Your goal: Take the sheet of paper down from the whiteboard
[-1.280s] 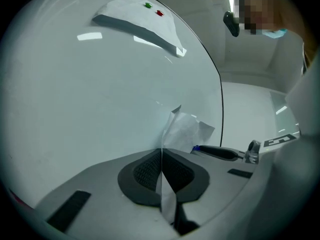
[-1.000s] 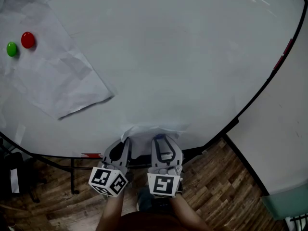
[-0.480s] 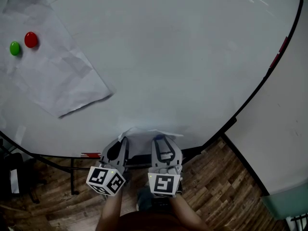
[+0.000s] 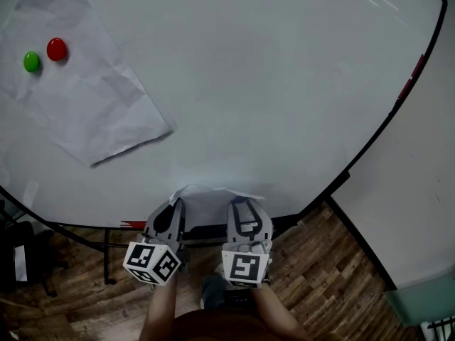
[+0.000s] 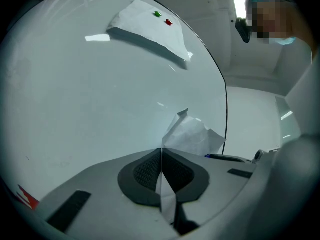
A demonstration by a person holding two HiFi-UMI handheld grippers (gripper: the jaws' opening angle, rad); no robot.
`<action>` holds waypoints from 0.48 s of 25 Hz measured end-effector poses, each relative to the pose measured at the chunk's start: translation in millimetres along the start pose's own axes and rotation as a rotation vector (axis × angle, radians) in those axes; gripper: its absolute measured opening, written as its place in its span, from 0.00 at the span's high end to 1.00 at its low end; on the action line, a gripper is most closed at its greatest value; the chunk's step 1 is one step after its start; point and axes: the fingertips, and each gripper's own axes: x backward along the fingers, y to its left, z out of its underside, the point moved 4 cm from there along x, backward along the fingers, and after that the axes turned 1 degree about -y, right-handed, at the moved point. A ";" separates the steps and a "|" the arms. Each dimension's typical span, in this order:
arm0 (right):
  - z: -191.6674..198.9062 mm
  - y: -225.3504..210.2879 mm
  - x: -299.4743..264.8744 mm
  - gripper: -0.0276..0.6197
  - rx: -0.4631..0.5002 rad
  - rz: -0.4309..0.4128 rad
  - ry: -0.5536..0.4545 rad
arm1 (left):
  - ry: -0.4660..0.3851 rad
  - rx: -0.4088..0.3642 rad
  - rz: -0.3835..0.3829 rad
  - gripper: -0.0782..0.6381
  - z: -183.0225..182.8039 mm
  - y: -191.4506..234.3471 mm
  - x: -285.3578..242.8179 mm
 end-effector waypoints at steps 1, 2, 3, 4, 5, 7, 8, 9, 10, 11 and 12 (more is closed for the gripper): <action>-0.3 0.1 0.7 0.75 -0.003 0.000 0.004 | 0.000 -0.004 -0.001 0.86 -0.5 0.3 1.2; -0.9 0.1 1.1 0.75 -0.004 0.000 0.002 | 0.000 -0.011 -0.002 0.86 -1.4 0.2 2.1; -1.5 0.0 1.4 0.75 -0.003 0.001 -0.003 | 0.000 -0.015 -0.003 0.86 -2.5 0.0 2.9; -1.9 -0.4 1.7 0.75 -0.001 0.001 -0.006 | -0.002 -0.015 -0.003 0.86 -3.6 -0.1 3.6; -2.1 -0.8 2.0 0.75 -0.001 0.000 -0.004 | -0.004 -0.012 -0.005 0.86 -4.6 -0.1 4.3; -2.6 -1.7 2.7 0.75 -0.001 0.000 0.001 | -0.006 -0.008 -0.008 0.86 -5.7 0.6 6.3; -3.0 -2.3 3.1 0.75 0.000 0.001 0.001 | -0.007 -0.006 -0.010 0.86 -6.1 1.0 7.5; -3.3 -2.8 3.4 0.75 0.001 0.002 0.001 | -0.009 -0.004 -0.011 0.86 -6.6 1.4 8.7; -3.5 -3.2 3.7 0.75 0.001 0.003 0.000 | -0.012 -0.003 -0.012 0.86 -7.0 1.9 9.8; -3.4 -3.4 4.0 0.75 0.002 0.003 0.001 | -0.015 -0.001 -0.012 0.86 -7.4 2.4 10.8; -3.1 -3.6 4.5 0.75 0.002 0.003 0.002 | -0.018 0.001 -0.013 0.86 -7.8 2.6 11.9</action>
